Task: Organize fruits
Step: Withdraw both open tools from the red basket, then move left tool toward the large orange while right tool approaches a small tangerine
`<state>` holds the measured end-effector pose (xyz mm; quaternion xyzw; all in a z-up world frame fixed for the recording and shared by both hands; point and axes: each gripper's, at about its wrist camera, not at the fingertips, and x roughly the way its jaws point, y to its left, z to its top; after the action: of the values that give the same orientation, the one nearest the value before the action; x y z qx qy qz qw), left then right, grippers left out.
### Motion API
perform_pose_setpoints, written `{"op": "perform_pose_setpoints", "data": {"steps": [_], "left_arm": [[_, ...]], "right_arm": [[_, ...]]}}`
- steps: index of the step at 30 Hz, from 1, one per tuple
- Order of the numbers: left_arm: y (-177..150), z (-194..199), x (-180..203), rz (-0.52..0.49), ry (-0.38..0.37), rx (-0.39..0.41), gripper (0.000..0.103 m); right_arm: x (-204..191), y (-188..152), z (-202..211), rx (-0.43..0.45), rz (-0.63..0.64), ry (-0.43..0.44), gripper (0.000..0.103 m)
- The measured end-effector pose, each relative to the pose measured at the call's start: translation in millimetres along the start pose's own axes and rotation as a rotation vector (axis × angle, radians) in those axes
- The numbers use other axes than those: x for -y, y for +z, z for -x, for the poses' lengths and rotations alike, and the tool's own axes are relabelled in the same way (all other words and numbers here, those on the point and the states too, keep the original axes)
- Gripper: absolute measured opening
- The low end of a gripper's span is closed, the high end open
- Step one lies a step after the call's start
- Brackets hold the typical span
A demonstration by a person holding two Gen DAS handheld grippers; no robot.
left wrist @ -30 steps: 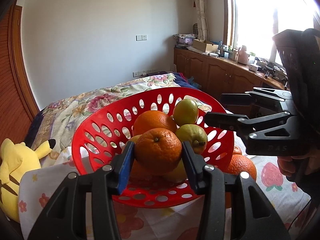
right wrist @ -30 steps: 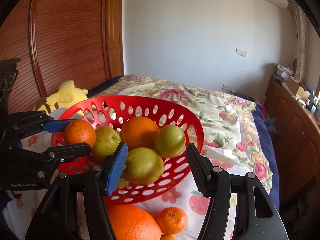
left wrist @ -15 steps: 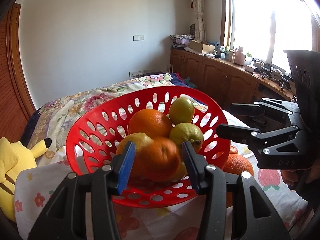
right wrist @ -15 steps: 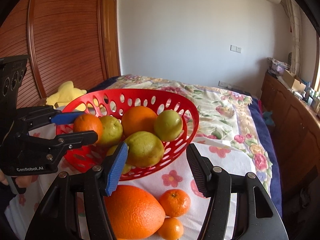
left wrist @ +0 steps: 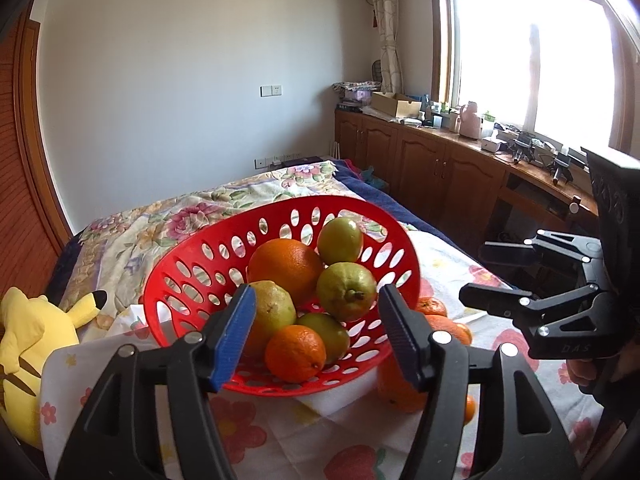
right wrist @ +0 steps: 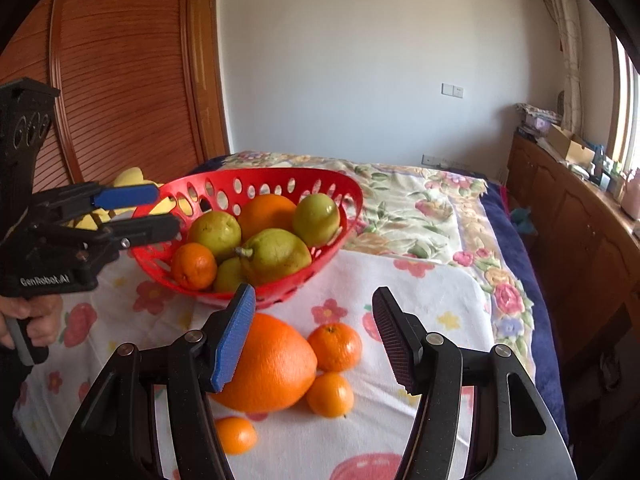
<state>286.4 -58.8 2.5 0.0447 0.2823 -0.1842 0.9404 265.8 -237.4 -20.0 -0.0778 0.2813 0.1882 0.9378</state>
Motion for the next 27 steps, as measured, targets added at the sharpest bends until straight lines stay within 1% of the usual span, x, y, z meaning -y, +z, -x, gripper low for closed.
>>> {"op": "perform_pose_setpoints", "data": {"steps": [4,13,19,24,27], "left_arm": [[-4,16,8,0.000,-0.006,0.017,0.071],[-27,26,26,0.004,-0.043,-0.014,0.071],[-44,26,34,0.018,-0.039,-0.029,0.071],[-57,23,29,0.042,-0.026,-0.037,0.071],[-63,22,27,0.052,-0.022,-0.036,0.071]], "right_arm": [[3,-12,10,-0.012,-0.011,-0.012,0.063],[1,-35,27,-0.033,-0.041,-0.016,0.063],[-1,-47,33,-0.047,-0.060,-0.002,0.063],[-11,-56,31,-0.067,-0.059,0.017,0.063],[-17,-63,27,-0.083,-0.058,0.032,0.059]]}}
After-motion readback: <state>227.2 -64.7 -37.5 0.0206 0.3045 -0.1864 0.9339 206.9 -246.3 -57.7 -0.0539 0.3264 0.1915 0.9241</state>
